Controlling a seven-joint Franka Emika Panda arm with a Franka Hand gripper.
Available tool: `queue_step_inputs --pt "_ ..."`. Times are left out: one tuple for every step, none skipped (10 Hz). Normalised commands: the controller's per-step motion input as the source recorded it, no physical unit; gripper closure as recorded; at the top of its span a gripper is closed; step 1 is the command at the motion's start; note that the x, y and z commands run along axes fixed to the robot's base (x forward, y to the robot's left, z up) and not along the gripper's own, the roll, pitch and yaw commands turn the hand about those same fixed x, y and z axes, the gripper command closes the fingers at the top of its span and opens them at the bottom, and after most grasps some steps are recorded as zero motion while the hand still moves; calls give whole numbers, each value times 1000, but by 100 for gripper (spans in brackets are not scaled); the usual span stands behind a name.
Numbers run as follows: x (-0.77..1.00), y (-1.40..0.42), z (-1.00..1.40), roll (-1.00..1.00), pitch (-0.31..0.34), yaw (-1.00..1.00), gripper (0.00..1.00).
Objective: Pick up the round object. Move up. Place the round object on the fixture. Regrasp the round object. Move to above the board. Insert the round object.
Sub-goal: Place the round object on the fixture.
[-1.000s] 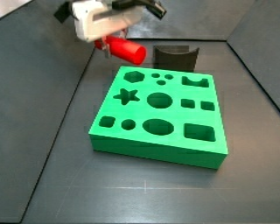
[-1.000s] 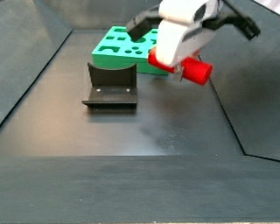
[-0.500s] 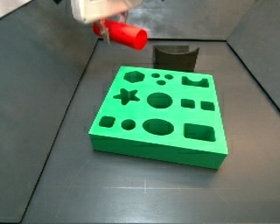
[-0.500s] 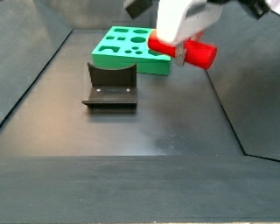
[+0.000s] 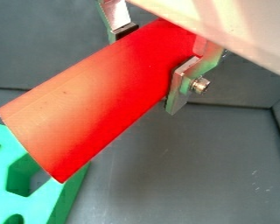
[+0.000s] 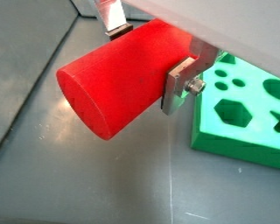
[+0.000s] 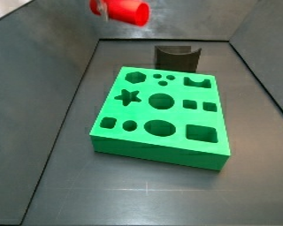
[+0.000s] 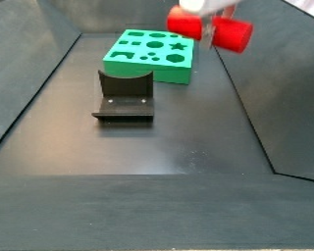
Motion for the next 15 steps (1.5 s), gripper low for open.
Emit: queue_step_inputs --pt "-4 13 444 22 57 1 100" --pt "4 14 229 23 73 2 100" --pt "1000 -358 118 29 44 -1000 100" --pt "1000 -356 93 28 46 -1000 100" --pt "1000 -307 79 28 59 -1000 100" --pt "1000 -276 76 29 68 -1000 100" --pt "1000 -252 69 32 85 -1000 100" --pt "1000 -233 64 34 94 -1000 100" --pt "1000 -193 55 43 126 -1000 100" --pt "1000 -178 54 48 141 -1000 100" --pt "1000 -154 48 59 170 -1000 100" --pt "1000 -131 43 79 213 -1000 100" --pt "1000 -101 35 113 263 -982 100" --pt "1000 -90 30 113 250 -811 100" --pt "1000 -78 27 105 223 -552 100"
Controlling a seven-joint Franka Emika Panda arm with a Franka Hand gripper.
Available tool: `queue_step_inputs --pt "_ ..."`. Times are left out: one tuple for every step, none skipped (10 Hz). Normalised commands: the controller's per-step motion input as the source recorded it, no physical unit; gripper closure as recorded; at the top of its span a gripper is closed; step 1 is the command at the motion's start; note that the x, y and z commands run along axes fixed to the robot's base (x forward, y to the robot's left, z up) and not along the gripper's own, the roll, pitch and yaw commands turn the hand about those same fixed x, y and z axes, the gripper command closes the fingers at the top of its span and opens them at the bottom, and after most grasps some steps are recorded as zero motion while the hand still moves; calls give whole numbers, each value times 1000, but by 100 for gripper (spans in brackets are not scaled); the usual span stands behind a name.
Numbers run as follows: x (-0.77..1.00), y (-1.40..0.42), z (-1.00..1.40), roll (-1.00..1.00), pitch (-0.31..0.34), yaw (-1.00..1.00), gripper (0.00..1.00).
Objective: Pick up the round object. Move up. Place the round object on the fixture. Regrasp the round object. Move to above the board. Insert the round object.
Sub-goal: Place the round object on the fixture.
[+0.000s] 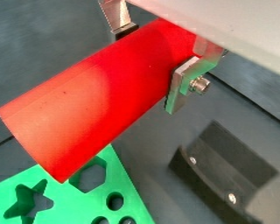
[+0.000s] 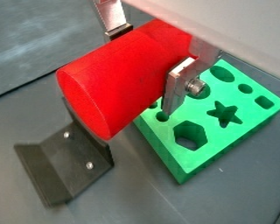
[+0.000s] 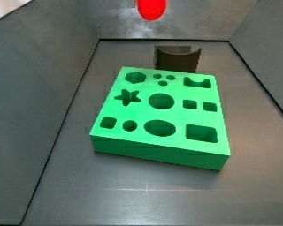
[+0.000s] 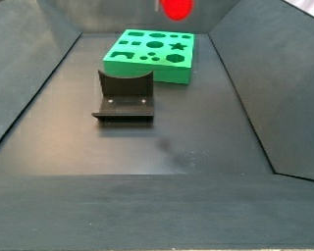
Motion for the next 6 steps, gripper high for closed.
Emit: queue_step_inputs --pt "1000 -63 20 88 187 -303 100" --pt "1000 -46 15 74 170 -177 100" --pt "1000 834 -168 -1000 -23 -13 100" --pt "1000 901 -184 -1000 -26 -4 100" --pt "1000 857 -150 -1000 -29 -10 100" --pt "905 660 -92 -1000 -21 -14 100"
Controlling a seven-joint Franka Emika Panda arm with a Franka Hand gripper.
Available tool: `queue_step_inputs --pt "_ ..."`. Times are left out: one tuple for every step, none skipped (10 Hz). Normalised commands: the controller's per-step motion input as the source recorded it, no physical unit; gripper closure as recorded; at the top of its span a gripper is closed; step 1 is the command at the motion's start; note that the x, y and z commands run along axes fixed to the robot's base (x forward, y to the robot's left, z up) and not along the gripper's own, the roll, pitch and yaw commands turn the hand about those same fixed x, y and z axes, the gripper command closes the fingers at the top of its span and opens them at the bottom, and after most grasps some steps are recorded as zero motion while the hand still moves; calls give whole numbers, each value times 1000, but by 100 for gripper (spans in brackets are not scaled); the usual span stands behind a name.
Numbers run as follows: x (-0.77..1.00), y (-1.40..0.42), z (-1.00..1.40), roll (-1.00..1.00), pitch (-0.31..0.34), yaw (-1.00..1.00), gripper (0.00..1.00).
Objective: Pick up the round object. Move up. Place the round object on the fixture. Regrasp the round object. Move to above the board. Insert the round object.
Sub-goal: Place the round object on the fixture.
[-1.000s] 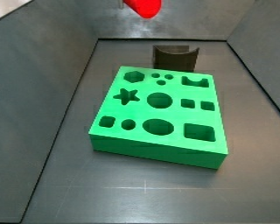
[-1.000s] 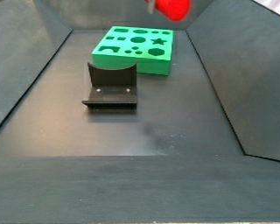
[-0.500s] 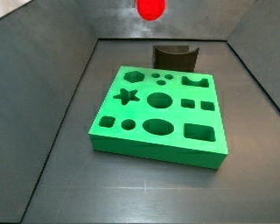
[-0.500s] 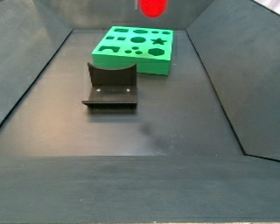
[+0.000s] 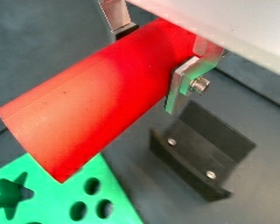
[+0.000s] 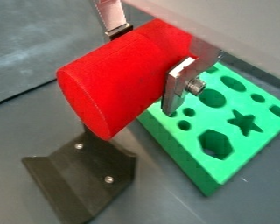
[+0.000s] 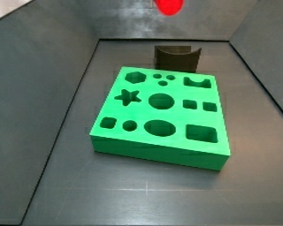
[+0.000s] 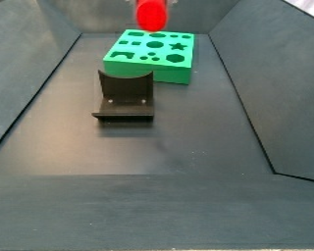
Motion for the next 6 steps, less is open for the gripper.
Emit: queue_step_inputs --pt "822 527 -68 -1000 -8 -16 100" --pt "683 275 -23 -1000 24 -20 100" --pt "594 107 -13 -1000 43 -26 100" --pt "509 60 -18 -1000 53 -32 100" --pt "384 63 -13 -1000 73 -49 100" --pt "290 56 -11 -1000 93 -66 100"
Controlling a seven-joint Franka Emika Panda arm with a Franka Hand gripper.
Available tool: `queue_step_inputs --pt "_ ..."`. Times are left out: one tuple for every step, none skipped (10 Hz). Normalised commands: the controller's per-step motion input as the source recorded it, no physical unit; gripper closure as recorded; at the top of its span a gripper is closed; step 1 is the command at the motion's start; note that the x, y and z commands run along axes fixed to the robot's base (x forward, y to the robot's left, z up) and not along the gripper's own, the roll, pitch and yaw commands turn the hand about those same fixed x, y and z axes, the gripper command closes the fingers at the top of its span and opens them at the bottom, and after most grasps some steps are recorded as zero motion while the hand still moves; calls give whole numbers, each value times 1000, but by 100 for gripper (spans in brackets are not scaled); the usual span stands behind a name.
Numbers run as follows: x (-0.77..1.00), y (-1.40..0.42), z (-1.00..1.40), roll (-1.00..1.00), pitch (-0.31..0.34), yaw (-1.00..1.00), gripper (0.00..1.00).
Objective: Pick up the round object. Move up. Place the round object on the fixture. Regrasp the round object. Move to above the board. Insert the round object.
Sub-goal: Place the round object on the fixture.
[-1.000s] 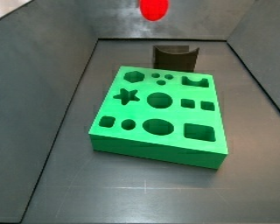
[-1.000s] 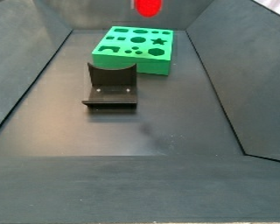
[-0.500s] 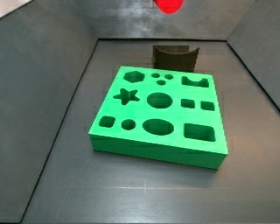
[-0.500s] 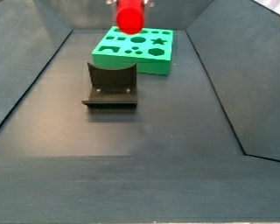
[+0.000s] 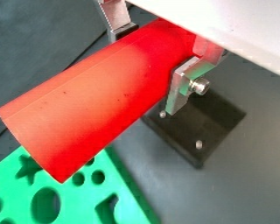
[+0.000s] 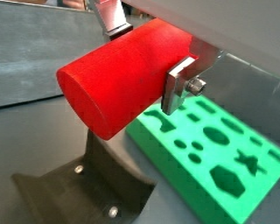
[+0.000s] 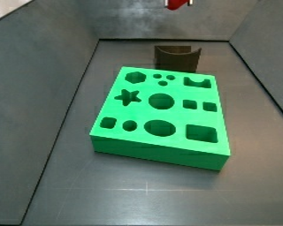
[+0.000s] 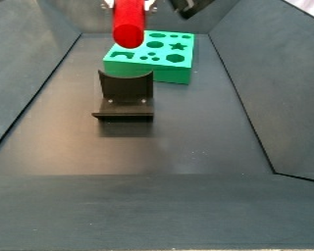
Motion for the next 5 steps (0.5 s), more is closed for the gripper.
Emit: queue_step_inputs --pt "204 51 -14 -855 94 -77 100" --pt "92 49 -14 -618 86 -87 100" --pt "52 48 -8 -434 59 -93 100" --pt "48 36 -3 -315 43 -93 100" --pt "123 127 -1000 -1000 241 -121 100"
